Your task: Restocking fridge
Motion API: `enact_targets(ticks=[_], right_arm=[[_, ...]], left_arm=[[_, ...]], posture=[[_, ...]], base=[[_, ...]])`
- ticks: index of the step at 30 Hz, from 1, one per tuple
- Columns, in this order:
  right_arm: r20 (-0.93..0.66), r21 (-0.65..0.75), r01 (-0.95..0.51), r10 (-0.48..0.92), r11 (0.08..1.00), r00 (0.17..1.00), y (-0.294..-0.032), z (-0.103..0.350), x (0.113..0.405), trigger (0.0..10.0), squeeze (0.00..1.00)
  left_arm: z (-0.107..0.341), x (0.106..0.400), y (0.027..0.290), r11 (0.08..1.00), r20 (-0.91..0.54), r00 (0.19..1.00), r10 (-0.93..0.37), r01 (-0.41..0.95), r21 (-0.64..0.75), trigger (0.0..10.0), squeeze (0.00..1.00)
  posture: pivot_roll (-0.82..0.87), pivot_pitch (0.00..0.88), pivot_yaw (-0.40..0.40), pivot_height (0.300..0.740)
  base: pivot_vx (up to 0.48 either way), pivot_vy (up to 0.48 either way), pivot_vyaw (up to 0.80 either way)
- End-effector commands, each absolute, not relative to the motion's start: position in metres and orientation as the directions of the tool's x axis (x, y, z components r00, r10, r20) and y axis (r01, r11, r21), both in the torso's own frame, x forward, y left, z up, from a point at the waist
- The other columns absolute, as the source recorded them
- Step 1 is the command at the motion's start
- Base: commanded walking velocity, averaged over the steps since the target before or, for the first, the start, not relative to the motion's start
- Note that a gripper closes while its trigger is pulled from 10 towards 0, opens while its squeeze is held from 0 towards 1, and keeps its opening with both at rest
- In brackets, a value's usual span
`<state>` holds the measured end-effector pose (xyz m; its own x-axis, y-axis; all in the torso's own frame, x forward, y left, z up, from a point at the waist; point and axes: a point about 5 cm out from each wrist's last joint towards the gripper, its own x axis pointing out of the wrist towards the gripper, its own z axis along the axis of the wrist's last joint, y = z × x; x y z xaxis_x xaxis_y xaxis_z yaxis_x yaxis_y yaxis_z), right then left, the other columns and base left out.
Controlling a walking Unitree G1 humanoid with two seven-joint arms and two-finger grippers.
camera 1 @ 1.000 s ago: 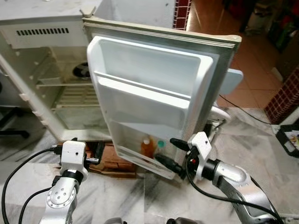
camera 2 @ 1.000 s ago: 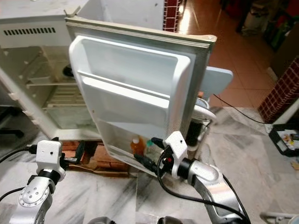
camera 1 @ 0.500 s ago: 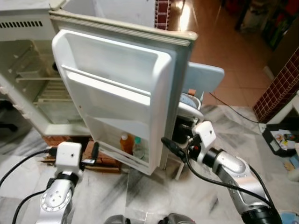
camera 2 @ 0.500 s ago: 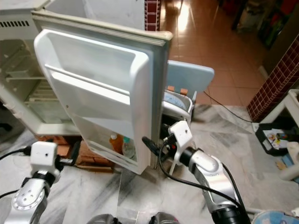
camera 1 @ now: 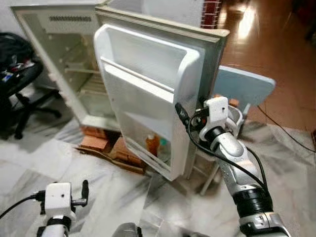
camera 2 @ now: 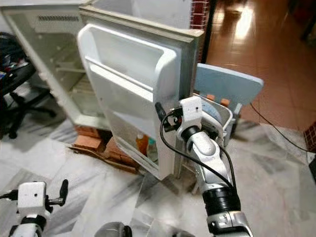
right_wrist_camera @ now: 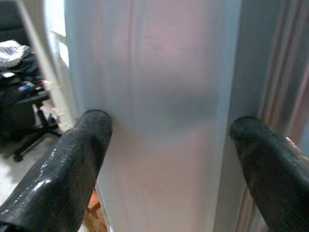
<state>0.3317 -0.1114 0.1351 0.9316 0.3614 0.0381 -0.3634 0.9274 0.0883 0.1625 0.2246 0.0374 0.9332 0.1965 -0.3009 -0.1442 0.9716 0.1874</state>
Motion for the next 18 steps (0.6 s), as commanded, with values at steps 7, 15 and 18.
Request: enact_targets(ticks=[7,15,18], right_arm=[[0.239,0.326,-0.706,0.667,0.629,0.705,-0.057,0.186,0.315,10.0,0.0],[0.365,0.399,-0.907,0.884,0.136,0.293,-0.06,0.204,0.253,10.0,0.0],[0.238,0.368,-0.912,0.93,0.18,0.28,-0.069,0.182,0.249,10.0,0.0]], left_arm=[[0.038,0.163,0.225,0.97,-0.29,0.935,0.203,-0.151,0.19,10.0,0.0],[0.036,0.164,0.223,0.973,-0.288,0.937,0.196,-0.148,0.179,10.0,0.0],[0.036,0.164,0.223,0.973,-0.288,0.938,0.194,-0.147,0.176,10.0,0.0]], posture=[[0.06,0.059,0.04,0.74],[0.06,0.061,0.039,0.74],[0.05,0.061,0.039,0.74]], base=[[0.0,0.0,0.0],[0.0,0.0,0.0],[0.0,0.0,0.0]])
